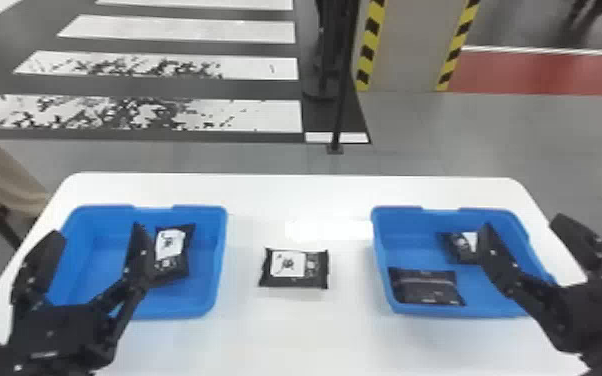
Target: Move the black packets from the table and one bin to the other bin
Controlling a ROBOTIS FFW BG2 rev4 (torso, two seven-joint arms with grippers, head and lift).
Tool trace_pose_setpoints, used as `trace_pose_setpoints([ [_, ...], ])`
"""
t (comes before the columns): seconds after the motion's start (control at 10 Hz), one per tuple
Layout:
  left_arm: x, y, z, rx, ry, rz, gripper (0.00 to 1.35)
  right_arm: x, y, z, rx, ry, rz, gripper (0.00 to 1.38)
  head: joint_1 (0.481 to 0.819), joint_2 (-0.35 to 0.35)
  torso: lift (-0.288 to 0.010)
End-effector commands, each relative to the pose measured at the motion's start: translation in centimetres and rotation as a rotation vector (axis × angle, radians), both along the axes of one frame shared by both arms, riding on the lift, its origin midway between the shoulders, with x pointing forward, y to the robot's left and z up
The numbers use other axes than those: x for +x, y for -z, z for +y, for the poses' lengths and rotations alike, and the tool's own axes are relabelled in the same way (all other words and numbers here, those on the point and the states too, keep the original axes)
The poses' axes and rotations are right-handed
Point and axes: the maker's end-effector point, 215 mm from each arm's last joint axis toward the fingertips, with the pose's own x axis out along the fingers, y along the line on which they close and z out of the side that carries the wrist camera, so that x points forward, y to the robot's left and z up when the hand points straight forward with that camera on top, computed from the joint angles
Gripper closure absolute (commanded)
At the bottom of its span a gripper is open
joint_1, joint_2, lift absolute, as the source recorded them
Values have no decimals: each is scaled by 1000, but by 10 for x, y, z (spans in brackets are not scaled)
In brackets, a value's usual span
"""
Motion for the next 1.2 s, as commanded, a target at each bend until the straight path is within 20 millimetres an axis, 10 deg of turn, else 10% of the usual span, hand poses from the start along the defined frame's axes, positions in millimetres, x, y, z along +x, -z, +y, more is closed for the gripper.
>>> trace_pose_setpoints([
  [0.0, 0, 0, 0, 0, 0, 0, 206, 0, 2, 0, 1, 1, 3, 142, 695, -51, -110],
  [0.5, 0, 3, 0, 2, 1, 10, 206, 7, 8, 7, -1, -29, 34, 142, 695, -48, -110],
  [1.1, 3, 6, -3, -5, 7, 17, 206, 111, 47, 71, -60, -332, 159, 136, 695, 7, -110],
])
